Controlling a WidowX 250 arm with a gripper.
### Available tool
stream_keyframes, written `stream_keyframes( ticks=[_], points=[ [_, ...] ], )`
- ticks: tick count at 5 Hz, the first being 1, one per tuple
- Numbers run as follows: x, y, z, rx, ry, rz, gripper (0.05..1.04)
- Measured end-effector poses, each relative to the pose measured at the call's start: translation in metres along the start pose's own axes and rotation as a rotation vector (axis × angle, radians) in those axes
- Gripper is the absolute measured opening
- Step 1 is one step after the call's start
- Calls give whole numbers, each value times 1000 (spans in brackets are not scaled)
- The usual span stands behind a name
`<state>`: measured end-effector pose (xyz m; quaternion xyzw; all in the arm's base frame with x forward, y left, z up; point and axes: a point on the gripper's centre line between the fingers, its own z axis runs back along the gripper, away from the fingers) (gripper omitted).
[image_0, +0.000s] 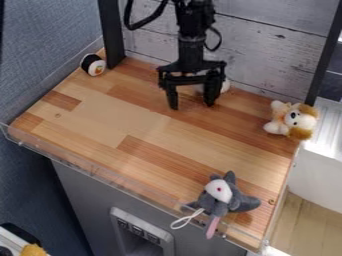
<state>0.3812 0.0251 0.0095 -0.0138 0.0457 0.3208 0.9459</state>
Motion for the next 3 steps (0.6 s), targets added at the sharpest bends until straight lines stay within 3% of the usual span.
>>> stream_keyframes(
  ticks=[2, 3],
  points=[
    [-2, -5, -4, -21, -12, 195, 368],
    [-1, -7, -4, -33, -16, 279, 157]
  ],
)
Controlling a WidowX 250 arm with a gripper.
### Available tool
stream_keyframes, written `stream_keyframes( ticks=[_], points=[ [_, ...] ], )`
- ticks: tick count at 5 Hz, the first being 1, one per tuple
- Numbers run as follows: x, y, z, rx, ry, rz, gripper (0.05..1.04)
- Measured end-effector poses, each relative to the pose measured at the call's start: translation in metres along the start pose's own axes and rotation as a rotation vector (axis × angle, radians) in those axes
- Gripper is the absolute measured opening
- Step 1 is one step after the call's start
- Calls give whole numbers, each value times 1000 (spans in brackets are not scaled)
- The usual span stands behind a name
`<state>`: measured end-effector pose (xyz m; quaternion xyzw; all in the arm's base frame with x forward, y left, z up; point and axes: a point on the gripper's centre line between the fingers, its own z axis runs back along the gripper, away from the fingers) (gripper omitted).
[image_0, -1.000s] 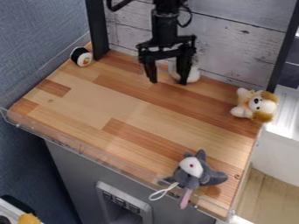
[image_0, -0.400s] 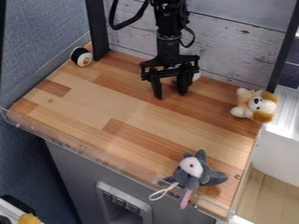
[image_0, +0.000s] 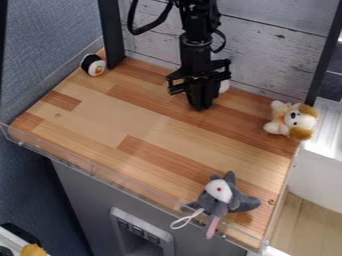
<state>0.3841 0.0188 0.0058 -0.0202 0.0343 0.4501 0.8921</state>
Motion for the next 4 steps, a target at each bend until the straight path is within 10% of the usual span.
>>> stream_keyframes(
  ticks=[4],
  points=[
    [3, 4, 14, 30, 53, -250, 59]
  ],
)
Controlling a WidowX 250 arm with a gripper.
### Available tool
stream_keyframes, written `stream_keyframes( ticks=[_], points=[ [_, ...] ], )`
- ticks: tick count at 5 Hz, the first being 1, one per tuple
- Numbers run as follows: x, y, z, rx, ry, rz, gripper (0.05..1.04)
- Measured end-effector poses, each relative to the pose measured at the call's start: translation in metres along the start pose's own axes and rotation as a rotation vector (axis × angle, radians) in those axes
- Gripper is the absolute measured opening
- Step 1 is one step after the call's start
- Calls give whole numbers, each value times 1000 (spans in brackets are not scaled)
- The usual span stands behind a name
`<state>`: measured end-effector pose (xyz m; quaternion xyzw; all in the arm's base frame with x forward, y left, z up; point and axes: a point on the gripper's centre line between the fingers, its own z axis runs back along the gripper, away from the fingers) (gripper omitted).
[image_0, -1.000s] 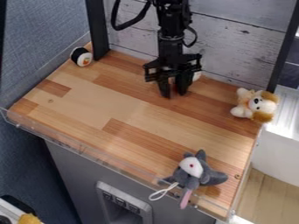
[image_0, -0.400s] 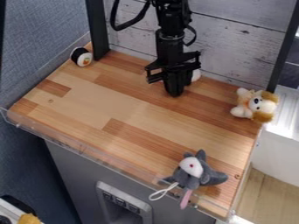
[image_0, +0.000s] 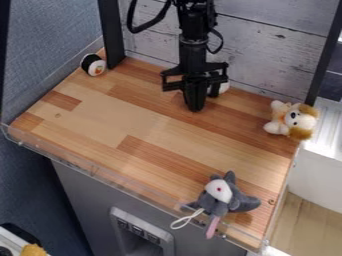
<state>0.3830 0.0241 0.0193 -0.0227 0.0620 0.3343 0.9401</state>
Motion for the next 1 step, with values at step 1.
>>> stream_keyframes(
  ticks=[1],
  points=[
    [5, -1, 29, 18, 22, -196, 59]
  ],
)
